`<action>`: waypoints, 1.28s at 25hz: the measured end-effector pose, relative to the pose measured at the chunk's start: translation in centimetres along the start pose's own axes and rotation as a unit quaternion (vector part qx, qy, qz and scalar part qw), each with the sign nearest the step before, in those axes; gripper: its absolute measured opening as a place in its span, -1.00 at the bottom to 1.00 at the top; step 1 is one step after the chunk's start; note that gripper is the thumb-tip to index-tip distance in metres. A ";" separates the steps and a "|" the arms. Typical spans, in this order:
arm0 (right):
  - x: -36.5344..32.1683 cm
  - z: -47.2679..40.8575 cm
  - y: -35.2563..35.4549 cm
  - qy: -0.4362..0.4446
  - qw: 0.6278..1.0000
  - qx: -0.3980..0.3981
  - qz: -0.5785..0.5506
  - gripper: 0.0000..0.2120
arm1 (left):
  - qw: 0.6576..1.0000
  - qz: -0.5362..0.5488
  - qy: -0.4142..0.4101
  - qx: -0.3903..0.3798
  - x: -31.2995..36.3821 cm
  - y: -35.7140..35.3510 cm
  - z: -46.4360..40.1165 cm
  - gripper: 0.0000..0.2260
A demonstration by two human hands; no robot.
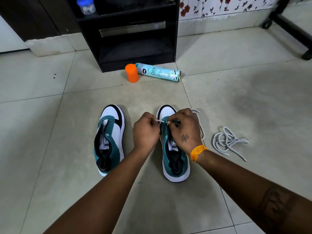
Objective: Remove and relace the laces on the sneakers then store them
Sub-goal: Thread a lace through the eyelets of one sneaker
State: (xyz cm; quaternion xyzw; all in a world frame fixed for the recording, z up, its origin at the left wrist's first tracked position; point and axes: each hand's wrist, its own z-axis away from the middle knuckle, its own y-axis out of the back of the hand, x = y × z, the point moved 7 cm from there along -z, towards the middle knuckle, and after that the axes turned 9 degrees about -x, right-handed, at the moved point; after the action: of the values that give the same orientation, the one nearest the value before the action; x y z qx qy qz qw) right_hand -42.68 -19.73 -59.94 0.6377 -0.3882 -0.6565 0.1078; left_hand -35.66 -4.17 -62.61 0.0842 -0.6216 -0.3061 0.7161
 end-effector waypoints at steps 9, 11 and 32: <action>0.1 5.6 1.2 -0.049 0.999 0.002 0.021 -0.69 | 0.964 -0.234 0.096 -0.078 -1.3 -0.3 1.9 -0.74; -0.1 5.5 1.3 -0.041 0.999 0.013 0.033 -0.72 | 0.908 -0.388 0.067 -0.140 -1.8 -1.0 2.8 -0.72; 1.2 6.9 1.7 0.045 0.998 0.030 -0.042 -0.80 | 0.944 -0.309 -0.099 -0.064 3.6 -0.2 1.8 -0.83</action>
State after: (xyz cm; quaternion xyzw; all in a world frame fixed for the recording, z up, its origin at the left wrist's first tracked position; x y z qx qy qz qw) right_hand -49.84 -19.03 -60.54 0.6855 -0.3753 -0.6190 0.0785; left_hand -37.25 -5.85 -59.36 0.1956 -0.6118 -0.5580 0.5254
